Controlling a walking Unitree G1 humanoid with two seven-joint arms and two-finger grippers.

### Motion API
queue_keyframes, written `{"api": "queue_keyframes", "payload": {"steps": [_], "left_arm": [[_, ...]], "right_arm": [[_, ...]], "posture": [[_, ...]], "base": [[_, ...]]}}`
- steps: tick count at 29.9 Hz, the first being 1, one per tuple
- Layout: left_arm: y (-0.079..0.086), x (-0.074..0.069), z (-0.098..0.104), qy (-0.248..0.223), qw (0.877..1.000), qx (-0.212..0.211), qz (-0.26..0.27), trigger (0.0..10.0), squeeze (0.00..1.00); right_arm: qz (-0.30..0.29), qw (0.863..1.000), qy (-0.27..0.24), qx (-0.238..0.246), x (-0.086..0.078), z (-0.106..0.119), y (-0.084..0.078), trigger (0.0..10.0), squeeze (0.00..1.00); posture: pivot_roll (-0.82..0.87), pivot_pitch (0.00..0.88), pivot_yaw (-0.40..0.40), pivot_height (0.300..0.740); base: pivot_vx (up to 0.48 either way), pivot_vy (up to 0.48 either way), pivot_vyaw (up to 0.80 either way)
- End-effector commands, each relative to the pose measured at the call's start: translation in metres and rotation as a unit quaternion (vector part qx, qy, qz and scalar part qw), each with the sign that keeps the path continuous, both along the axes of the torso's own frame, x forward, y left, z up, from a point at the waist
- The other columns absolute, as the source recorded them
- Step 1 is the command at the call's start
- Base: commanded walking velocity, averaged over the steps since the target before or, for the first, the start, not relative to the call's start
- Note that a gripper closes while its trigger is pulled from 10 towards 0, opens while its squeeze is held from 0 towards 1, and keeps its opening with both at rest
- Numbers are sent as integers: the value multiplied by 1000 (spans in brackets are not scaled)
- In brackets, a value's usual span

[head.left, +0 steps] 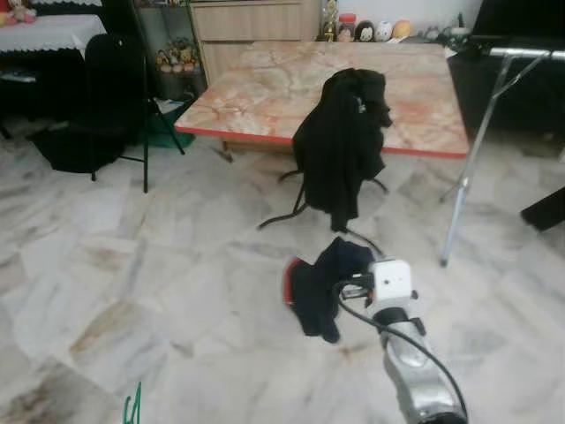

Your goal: Hang hanger

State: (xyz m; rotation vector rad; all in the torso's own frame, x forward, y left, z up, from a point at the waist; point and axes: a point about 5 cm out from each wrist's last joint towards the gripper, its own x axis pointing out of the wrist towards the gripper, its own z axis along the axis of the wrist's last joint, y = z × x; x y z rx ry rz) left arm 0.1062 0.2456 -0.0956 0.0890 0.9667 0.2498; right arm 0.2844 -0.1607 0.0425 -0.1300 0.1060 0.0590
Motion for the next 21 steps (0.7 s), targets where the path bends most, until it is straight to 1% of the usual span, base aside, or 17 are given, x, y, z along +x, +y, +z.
{"api": "queue_keyframes", "payload": {"steps": [1,7,11,21], "left_arm": [[2,-2,0,1,1000,0,2,10000,0],[-1,-2,-1,4,1000,-3,-20,10000,0],[-3,-2,-1,2,1000,-13,-18,10000,0],[-6,0,-1,-1,1000,-20,-23,10000,0]], "right_arm": [[1,1000,-21,7,6,9,4,10000,0],[-4,1000,-19,12,7,10,3,10000,0],[-5,1000,-20,15,7,10,4,10000,0],[-3,1000,-19,16,7,9,5,10000,0]], "posture": [[-68,0,53,740],[-66,0,51,740],[-66,0,50,740],[-59,0,46,740]], "base": [[0,0,0],[0,0,0],[0,0,0],[0,0,0]]}}
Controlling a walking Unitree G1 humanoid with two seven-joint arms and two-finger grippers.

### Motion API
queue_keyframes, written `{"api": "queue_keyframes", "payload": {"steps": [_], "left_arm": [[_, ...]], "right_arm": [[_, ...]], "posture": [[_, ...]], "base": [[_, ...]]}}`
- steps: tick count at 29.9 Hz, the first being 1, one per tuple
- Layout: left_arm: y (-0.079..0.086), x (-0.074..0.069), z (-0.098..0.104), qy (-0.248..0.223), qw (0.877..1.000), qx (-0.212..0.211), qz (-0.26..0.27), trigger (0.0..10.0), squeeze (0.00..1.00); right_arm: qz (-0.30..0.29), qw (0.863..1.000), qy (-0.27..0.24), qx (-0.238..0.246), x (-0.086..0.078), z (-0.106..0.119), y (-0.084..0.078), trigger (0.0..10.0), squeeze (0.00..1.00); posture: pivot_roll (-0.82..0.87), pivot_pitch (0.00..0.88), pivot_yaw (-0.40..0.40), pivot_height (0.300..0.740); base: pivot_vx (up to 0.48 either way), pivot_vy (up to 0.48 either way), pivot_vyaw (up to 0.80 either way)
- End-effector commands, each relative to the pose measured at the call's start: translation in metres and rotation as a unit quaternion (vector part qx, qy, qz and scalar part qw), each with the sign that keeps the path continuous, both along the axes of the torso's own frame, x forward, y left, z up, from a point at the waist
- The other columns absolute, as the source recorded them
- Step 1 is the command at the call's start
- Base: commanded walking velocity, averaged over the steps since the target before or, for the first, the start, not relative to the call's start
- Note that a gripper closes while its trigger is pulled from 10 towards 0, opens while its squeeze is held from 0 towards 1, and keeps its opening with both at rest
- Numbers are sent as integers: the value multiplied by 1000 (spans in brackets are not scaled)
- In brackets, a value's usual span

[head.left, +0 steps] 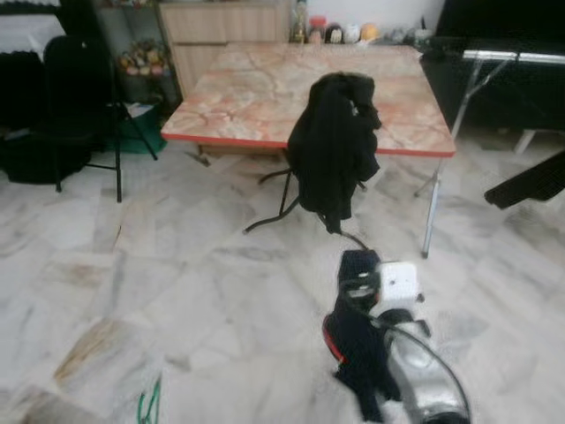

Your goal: Hang hanger

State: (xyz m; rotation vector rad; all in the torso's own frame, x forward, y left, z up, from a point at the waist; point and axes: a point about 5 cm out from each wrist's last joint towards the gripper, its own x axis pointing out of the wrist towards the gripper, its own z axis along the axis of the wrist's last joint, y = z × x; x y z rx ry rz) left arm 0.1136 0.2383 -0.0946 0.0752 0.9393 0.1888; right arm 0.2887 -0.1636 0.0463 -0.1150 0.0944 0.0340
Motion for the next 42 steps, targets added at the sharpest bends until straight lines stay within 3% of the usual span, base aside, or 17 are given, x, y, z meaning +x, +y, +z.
{"api": "queue_keyframes", "payload": {"steps": [1,6,7,16,17,18,27,42], "left_arm": [[1,-8,-2,14,1000,-1,1,10000,0],[1,-8,-3,16,1000,-2,-3,10000,0],[0,-8,-3,16,1000,-3,-5,0,0],[-4,-9,-4,20,1000,-9,-8,0,0],[-4,-9,-4,20,1000,-10,-10,863,0],[-4,-9,-4,23,1000,-11,-13,9804,0],[-5,-9,-5,28,999,-11,-25,10000,0],[-6,-9,-5,29,999,-12,-28,10000,0]], "right_arm": [[9,1000,-13,9,3,5,8,10000,0],[11,1000,-14,11,4,6,11,10000,0],[12,1000,-14,11,4,6,11,10000,0],[13,1000,-15,12,4,6,11,10000,0],[13,1000,-15,12,5,6,11,10000,0],[12,1000,-16,12,5,6,11,10000,0],[11,1000,-17,14,6,7,11,10000,0],[0,999,-18,28,7,7,12,10000,0]], "posture": [[-59,0,46,740],[-57,0,47,740],[-53,0,45,740],[-52,0,44,740],[-52,0,44,740],[-55,0,45,740],[-55,0,46,740],[-58,0,48,740]], "base": [[0,0,0],[0,0,0],[0,0,0],[0,0,0],[0,0,0],[0,0,0],[0,0,0],[334,0,0]]}}
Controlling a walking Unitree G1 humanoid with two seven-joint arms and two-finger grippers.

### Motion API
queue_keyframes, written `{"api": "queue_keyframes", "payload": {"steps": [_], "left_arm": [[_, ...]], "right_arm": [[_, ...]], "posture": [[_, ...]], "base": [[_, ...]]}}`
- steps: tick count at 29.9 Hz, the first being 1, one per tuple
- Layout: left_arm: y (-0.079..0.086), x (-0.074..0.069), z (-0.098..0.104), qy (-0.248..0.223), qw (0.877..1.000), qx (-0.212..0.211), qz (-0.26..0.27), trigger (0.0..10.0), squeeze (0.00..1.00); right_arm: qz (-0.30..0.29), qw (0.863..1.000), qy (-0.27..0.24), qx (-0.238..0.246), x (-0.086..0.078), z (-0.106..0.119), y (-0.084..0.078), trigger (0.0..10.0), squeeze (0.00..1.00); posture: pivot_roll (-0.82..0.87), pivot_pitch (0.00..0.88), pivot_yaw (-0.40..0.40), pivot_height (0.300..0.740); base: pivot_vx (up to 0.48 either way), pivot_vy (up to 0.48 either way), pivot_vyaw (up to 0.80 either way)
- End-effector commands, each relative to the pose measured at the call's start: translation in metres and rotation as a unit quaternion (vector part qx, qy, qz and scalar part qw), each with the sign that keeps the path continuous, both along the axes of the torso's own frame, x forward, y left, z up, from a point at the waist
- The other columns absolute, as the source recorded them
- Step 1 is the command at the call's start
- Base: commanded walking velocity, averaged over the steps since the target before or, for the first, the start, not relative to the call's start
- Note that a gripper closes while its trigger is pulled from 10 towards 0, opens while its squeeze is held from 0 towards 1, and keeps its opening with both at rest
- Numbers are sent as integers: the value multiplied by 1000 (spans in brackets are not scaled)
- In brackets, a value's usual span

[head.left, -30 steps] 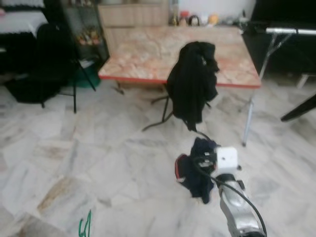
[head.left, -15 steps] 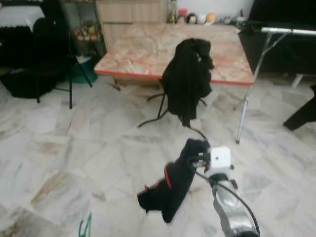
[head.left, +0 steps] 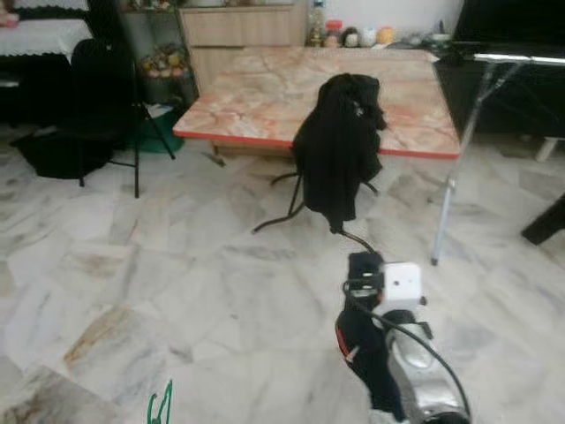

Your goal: Hang hanger

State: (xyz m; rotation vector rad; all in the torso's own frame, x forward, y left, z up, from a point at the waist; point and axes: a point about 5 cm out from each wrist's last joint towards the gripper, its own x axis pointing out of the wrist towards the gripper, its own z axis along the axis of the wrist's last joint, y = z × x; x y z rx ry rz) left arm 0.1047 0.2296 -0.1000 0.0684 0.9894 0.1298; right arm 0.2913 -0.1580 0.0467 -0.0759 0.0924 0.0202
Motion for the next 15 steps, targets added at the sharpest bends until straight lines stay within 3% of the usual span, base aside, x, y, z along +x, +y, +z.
{"api": "queue_keyframes", "payload": {"steps": [1,15], "left_arm": [[3,0,0,4,1000,6,-6,10000,0],[2,1,1,2,1000,4,-7,10000,0]], "right_arm": [[7,1000,-18,9,4,7,6,10000,0],[10,999,-32,8,6,12,6,10000,0]], "posture": [[-58,0,48,740],[-63,0,47,740]], "base": [[368,0,0],[456,0,0]]}}
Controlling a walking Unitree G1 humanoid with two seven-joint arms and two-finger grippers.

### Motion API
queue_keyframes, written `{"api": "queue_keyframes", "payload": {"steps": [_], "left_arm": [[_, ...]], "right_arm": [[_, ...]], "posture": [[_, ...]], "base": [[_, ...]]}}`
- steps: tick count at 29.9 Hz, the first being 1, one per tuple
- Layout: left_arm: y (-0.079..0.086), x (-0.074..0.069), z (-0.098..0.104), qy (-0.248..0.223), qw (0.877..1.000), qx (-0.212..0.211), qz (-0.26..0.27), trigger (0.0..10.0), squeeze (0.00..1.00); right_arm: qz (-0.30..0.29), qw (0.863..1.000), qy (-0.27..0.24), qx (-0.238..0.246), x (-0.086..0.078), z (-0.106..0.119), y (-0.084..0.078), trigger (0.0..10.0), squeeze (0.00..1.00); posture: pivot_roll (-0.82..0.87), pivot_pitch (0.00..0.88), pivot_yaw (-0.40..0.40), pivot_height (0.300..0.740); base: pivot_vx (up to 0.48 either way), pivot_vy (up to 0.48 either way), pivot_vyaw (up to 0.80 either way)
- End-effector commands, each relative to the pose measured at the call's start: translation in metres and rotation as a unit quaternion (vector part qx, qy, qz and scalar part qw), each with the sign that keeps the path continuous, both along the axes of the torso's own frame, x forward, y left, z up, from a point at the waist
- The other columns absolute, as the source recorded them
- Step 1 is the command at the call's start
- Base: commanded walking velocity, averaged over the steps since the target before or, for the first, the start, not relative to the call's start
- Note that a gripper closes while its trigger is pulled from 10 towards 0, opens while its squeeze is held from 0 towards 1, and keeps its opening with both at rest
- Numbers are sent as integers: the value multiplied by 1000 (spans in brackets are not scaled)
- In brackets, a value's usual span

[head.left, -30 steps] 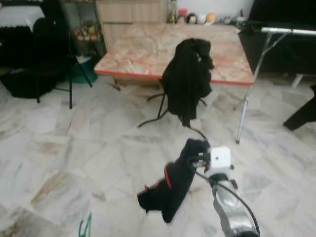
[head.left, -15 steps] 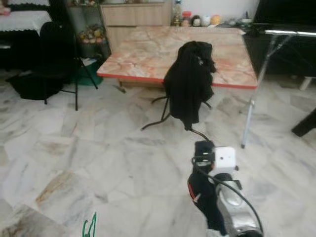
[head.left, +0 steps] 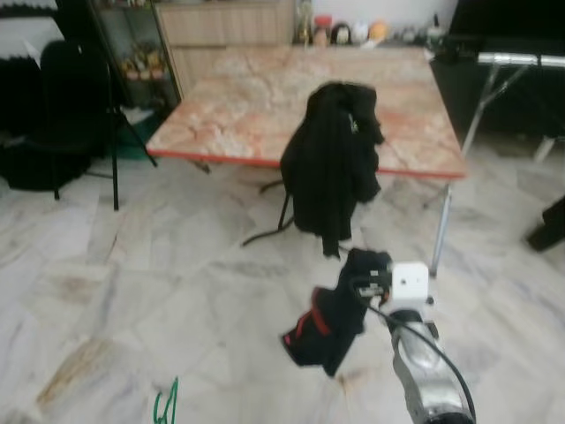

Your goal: Hang hanger

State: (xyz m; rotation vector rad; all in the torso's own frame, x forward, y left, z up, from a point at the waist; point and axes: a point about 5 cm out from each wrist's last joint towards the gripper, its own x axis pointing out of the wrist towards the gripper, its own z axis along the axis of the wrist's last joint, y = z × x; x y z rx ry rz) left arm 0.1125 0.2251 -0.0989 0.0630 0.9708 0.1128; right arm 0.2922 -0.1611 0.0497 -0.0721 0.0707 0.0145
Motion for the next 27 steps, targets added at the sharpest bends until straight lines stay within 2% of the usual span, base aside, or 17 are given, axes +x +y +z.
{"api": "queue_keyframes", "payload": {"steps": [1,16,17,21,24,26,27], "left_arm": [[7,-7,-1,12,1000,10,0,10000,0],[4,-9,-2,15,1000,8,-1,10000,0],[4,-9,-2,15,1000,8,-1,10000,0],[4,-9,-2,15,1000,9,-1,10000,0],[3,-8,-2,14,1000,9,0,10000,0],[3,-8,-2,14,1000,9,-1,10000,0],[3,-8,-2,14,1000,9,-1,10000,0]], "right_arm": [[12,1000,-22,6,5,9,9,10000,0],[10,999,-46,-10,8,20,7,10000,0],[9,998,-58,-12,11,27,7,10000,0],[8,990,-139,-4,31,77,9,10000,0],[7,989,-146,-4,33,82,9,10000,0],[9,984,-180,3,42,105,11,10000,0],[9,984,-180,3,42,105,11,10000,0]], "posture": [[-64,0,46,740],[-66,0,42,740],[-65,0,41,740],[-65,0,41,740],[-65,0,41,740],[-77,0,46,740],[-77,0,46,740]], "base": [[480,0,0],[480,0,0],[480,0,0],[480,0,0],[480,0,0],[480,0,0],[480,0,0]]}}
